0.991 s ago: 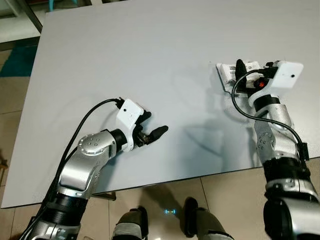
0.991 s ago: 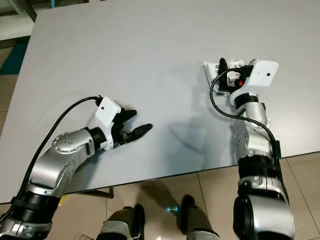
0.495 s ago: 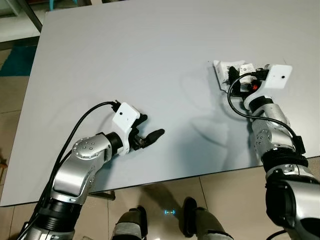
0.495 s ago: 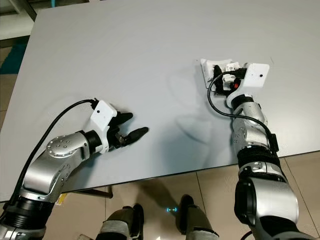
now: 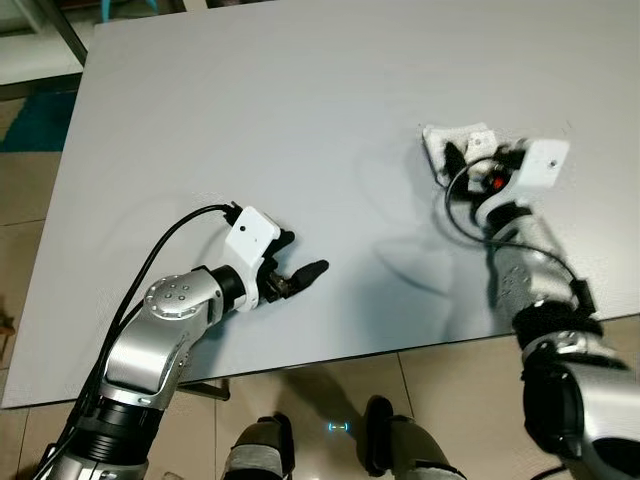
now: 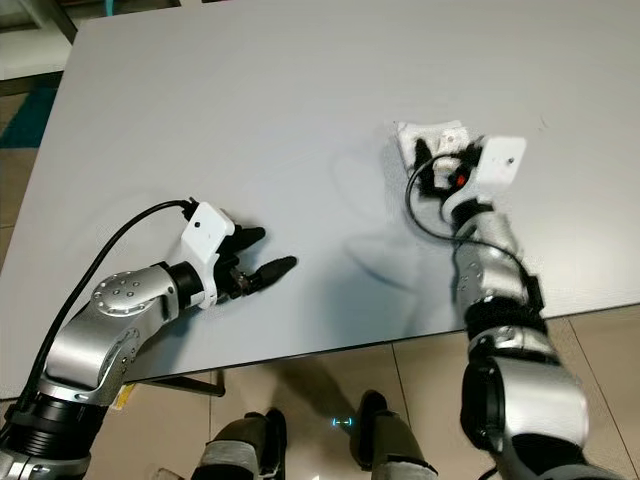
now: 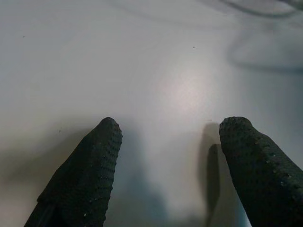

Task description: Picking trash to rubbish bin

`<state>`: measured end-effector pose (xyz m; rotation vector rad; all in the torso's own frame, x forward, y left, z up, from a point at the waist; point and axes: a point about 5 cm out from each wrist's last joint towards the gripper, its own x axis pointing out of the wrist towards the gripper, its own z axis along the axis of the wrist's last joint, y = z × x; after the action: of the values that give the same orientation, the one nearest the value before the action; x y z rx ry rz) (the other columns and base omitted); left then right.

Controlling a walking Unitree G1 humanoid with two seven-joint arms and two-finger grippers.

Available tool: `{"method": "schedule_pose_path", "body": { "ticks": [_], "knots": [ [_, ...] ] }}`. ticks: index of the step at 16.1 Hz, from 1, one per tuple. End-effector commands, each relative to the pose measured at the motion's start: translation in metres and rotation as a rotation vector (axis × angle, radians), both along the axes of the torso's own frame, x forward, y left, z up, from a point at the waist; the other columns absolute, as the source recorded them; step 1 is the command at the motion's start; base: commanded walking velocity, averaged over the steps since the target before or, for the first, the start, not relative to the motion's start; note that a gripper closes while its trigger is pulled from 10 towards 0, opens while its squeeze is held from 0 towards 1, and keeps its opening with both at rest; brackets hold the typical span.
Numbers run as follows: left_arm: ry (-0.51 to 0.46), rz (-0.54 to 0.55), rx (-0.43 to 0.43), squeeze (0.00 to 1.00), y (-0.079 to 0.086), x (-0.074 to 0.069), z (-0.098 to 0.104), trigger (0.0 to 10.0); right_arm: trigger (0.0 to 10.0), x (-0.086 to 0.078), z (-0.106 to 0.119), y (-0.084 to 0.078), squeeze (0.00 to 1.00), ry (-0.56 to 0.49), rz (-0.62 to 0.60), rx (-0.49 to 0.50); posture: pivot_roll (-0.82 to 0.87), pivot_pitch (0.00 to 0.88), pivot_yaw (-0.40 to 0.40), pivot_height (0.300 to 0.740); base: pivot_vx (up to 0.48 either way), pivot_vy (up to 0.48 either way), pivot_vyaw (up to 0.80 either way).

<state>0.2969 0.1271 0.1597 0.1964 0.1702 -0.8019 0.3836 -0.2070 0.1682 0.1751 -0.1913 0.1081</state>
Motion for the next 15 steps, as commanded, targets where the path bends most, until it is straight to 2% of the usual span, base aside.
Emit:
{"method": "schedule_pose_path", "body": {
  "ticks": [1,4,5,6,13,15],
  "knots": [
    [0.110,0.017,0.045,0.00,0.006,-0.004,-0.023,10.0,10.0,-0.016,-0.053,-0.003,0.00,0.203,-0.025,0.086,0.41,0.333,0.068,0.740,0.000,0.000,0.00],
    [0.112,0.010,0.050,0.00,0.006,-0.004,-0.023,10.0,10.0,-0.021,-0.063,-0.003,0.00,0.227,-0.044,0.121,0.41,0.332,0.073,0.740,0.000,0.000,0.00],
    [0.112,0.008,0.051,0.00,0.005,-0.004,-0.023,10.0,6.5,-0.022,-0.064,-0.003,0.00,0.229,-0.048,0.135,0.41,0.330,0.073,0.740,0.000,0.000,0.00],
    [0.113,0.006,0.051,0.00,0.005,-0.004,-0.023,10.0,0.0,-0.022,-0.065,-0.004,0.00,0.231,-0.053,0.156,0.41,0.329,0.074,0.740,0.000,0.000,0.00],
    [0.120,0.001,0.059,0.00,0.005,-0.004,-0.025,10.0,0.0,-0.031,-0.080,-0.001,0.00,0.264,-0.047,0.192,0.40,0.324,0.076,0.740,0.000,0.000,0.00],
    [0.124,-0.005,0.061,0.00,0.004,-0.003,-0.025,10.0,0.0,-0.038,-0.089,0.001,0.00,0.274,-0.036,0.193,0.40,0.318,0.076,0.740,0.000,0.000,0.00]
  ]
}}
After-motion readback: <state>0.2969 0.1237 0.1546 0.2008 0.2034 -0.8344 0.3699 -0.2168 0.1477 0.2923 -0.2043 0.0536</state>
